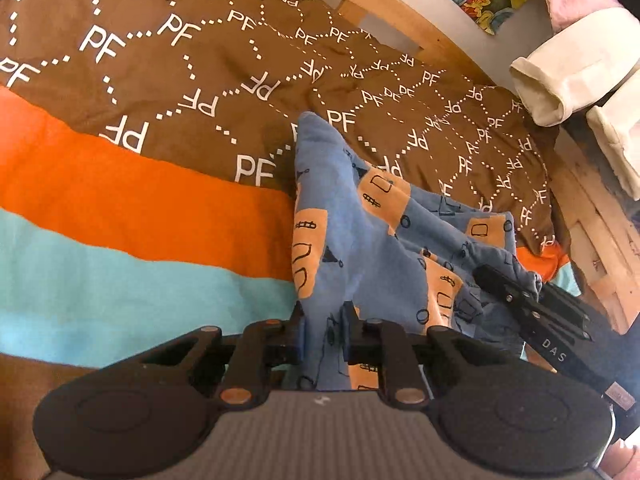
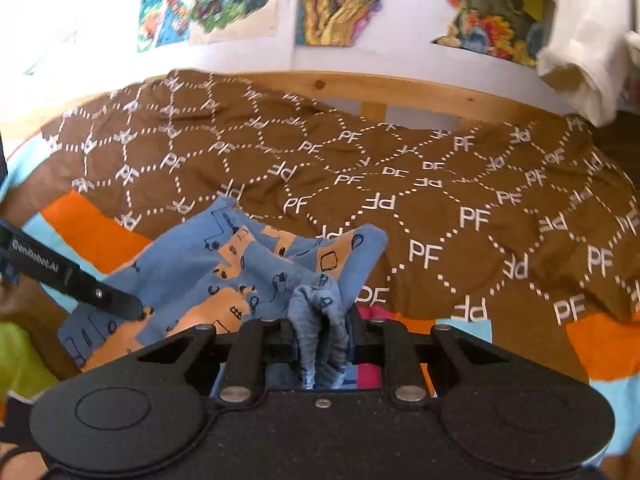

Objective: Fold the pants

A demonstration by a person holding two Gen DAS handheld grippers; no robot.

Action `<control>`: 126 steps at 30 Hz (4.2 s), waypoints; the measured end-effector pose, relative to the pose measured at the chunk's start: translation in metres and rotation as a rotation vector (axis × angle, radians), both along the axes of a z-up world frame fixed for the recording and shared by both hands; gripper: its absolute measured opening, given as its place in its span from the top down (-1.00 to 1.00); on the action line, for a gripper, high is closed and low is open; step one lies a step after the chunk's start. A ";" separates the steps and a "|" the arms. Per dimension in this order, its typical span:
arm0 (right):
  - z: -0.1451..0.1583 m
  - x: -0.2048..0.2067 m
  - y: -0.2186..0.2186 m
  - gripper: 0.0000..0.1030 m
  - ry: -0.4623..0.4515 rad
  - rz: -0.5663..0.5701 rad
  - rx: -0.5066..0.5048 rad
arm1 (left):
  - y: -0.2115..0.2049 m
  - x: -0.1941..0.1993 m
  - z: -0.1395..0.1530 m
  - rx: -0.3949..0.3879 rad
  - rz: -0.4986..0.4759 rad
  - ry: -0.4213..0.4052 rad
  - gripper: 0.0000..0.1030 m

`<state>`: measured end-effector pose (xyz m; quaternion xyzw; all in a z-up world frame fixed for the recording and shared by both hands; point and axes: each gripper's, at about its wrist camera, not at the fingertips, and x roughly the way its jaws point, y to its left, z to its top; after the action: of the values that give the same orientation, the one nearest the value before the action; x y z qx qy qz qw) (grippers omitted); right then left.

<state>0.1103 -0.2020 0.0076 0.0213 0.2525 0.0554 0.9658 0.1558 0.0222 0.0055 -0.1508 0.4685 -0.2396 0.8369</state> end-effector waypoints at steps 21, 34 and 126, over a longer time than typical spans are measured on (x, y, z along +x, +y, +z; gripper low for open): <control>0.022 -0.029 -0.008 0.60 -0.033 -0.042 0.103 | -0.005 -0.010 0.018 -0.003 -0.005 -0.024 0.67; 0.063 0.049 -0.023 0.61 -0.164 0.088 0.005 | -0.023 0.060 0.067 0.023 0.042 -0.192 0.68; 0.051 -0.030 0.036 -0.99 -0.138 -0.165 0.056 | -0.007 -0.055 0.056 0.386 0.251 -0.417 -0.99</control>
<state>0.0802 -0.1662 0.0587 0.0652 0.1809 -0.0160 0.9812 0.1010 0.0148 0.0613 0.0066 0.3010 -0.0666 0.9513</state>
